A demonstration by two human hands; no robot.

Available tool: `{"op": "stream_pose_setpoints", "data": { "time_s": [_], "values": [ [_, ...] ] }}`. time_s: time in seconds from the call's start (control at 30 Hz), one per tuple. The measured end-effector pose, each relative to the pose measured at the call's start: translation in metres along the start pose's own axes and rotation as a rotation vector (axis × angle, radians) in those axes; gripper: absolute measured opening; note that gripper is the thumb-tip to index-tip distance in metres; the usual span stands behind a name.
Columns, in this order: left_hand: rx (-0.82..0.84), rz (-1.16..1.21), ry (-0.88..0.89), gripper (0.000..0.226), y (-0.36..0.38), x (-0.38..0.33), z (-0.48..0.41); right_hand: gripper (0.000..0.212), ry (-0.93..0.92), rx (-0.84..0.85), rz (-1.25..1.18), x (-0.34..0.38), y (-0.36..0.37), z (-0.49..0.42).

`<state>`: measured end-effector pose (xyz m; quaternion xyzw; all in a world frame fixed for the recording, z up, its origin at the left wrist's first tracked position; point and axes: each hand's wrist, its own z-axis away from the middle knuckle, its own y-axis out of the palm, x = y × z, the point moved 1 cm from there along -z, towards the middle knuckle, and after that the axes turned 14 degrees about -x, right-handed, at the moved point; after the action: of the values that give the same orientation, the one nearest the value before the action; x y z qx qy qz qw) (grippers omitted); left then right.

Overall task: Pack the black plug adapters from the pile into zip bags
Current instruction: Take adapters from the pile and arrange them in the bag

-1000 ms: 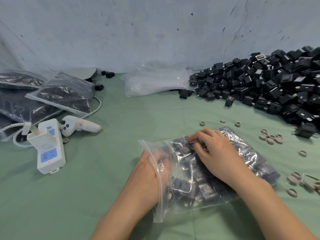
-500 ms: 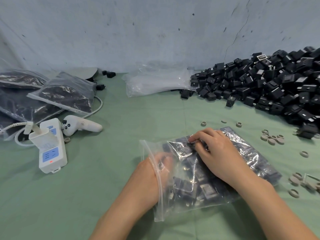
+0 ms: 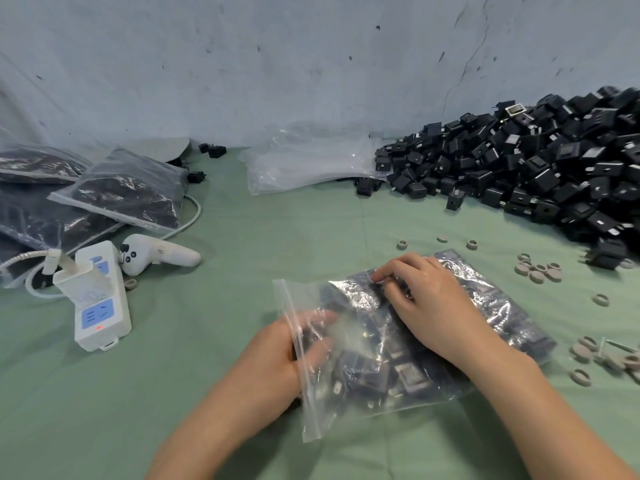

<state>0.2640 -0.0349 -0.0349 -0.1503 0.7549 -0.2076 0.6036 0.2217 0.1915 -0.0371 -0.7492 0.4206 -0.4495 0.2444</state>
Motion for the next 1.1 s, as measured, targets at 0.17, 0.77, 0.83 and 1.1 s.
{"op": "stream_pose_setpoints", "data": {
  "time_s": [0.17,0.77,0.83,1.1],
  "values": [
    [-0.017,-0.188,0.113,0.025,0.005,0.006,-0.008,0.023,-0.001,-0.008,-0.008,0.000,0.001,0.000],
    [0.023,-0.198,0.174,0.025,0.005,0.009,-0.009,0.025,0.003,0.002,-0.017,0.001,0.000,-0.001],
    [-0.019,-0.220,0.156,0.019,0.007,0.008,-0.009,0.025,0.004,0.000,-0.018,0.000,0.000,-0.001],
    [-0.128,-0.284,0.087,0.030,0.013,0.006,-0.008,0.024,-0.004,-0.012,-0.015,0.000,0.000,0.000]
  ]
}}
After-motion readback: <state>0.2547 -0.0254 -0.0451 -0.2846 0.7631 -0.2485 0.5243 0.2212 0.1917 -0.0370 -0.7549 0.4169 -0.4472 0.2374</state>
